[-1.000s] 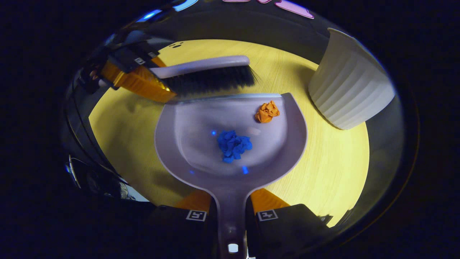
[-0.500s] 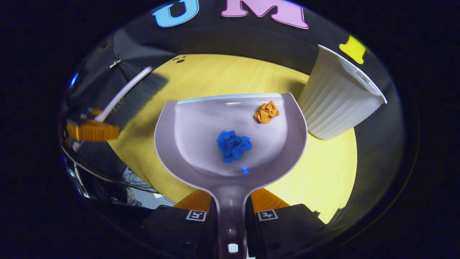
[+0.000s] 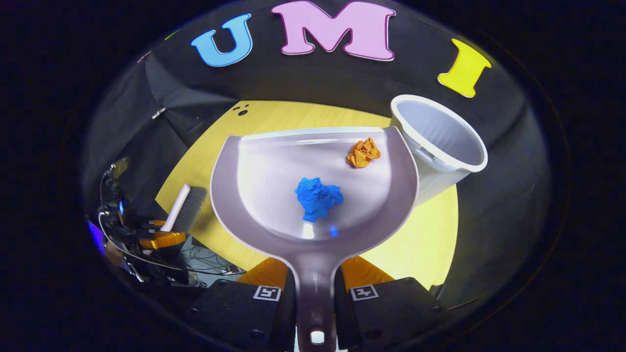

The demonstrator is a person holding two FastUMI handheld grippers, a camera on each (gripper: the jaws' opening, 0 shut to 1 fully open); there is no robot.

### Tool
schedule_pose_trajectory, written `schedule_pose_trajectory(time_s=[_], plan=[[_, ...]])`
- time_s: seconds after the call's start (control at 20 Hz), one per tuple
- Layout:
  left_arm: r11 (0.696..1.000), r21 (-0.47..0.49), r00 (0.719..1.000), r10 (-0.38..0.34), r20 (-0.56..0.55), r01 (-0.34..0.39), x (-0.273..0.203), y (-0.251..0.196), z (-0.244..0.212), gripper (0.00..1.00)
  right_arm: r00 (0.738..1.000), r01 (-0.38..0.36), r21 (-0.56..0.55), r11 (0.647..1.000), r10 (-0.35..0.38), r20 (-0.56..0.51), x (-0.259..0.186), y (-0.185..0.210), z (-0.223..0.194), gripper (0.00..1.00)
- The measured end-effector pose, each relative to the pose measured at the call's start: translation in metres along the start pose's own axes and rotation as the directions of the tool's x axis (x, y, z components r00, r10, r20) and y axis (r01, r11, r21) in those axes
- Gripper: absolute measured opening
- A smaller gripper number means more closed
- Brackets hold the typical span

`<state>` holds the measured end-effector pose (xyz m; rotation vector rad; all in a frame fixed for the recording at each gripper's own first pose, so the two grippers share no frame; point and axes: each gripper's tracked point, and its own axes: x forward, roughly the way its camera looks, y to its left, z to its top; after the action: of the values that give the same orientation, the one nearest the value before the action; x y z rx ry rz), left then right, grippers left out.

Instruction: Pick up the small broom and dustpan from the desktop, sweep the trash into the dustpan with the broom, and then empty the trash into the garbage bin.

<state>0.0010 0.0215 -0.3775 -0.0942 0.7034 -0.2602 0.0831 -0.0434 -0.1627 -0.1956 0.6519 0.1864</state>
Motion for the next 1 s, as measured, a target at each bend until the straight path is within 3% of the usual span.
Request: schedule_pose_trajectory(time_s=[0.1,0.15,0.3,0.35,0.4,0.5,0.6,0.7,0.8,0.85,0.9,0.95,1.0], plan=[[1.000,-0.022,1.000,-0.010,-0.002,0.010,0.003,-0.012,-0.013,0.27,1.000,-0.023,0.000,1.000,0.023,0.000,-0.008,0.000,0.008,0.32],[0.999,-0.035,1.000,-0.013,-0.005,0.013,0.003,-0.012,-0.017,0.27,0.999,-0.032,0.011,0.999,0.032,0.008,-0.012,-0.002,0.012,0.36],[1.000,-0.023,1.000,0.017,-0.003,-0.017,-0.024,0.009,0.009,0.27,0.999,-0.023,0.076,0.997,0.019,0.045,-0.018,-0.008,0.020,0.32],[0.999,-0.019,1.000,0.031,0.000,-0.031,-0.033,0.017,0.017,0.27,0.999,-0.005,0.092,0.996,0.000,0.051,-0.020,-0.015,0.023,0.36],[0.999,-0.020,0.999,0.041,0.003,-0.041,-0.049,0.027,0.032,0.26,0.998,0.020,0.094,0.995,-0.026,0.063,-0.022,-0.025,0.027,0.32],[0.998,-0.029,0.998,0.056,0.010,-0.055,-0.039,0.023,0.029,0.27,0.993,0.079,0.091,0.993,-0.087,0.078,-0.024,-0.049,0.041,0.36],[0.997,-0.033,0.997,0.075,0.007,-0.074,-0.039,0.027,0.034,0.27,0.984,0.146,0.090,0.985,-0.154,0.093,-0.025,-0.076,0.050,0.31],[0.995,-0.046,0.996,0.084,0.005,-0.084,-0.035,0.026,0.035,0.27,0.966,0.232,0.094,0.968,-0.241,0.093,-0.022,-0.103,0.054,0.36],[0.994,-0.077,0.997,0.080,0.004,-0.079,-0.032,0.023,0.039,0.25,0.945,0.314,0.068,0.947,-0.319,0.078,-0.021,-0.125,0.053,0.32],[0.993,-0.088,0.997,0.079,0.004,-0.079,-0.030,0.023,0.042,0.25,0.934,0.348,0.051,0.936,-0.351,0.069,-0.020,-0.135,0.053,0.41],[0.992,-0.095,0.997,0.083,0.003,-0.083,-0.028,0.023,0.042,0.25,0.925,0.373,0.031,0.927,-0.375,0.056,-0.021,-0.144,0.053,0.32],[0.991,-0.100,0.996,0.088,-0.001,-0.088,-0.027,0.023,0.044,0.27,0.915,0.401,0.007,0.916,-0.401,0.049,-0.020,-0.149,0.050,0.41],[0.991,-0.100,0.996,0.092,-0.007,-0.093,-0.023,0.023,0.046,0.27,0.901,0.432,-0.018,0.901,-0.431,0.056,-0.017,-0.155,0.052,0.36]])
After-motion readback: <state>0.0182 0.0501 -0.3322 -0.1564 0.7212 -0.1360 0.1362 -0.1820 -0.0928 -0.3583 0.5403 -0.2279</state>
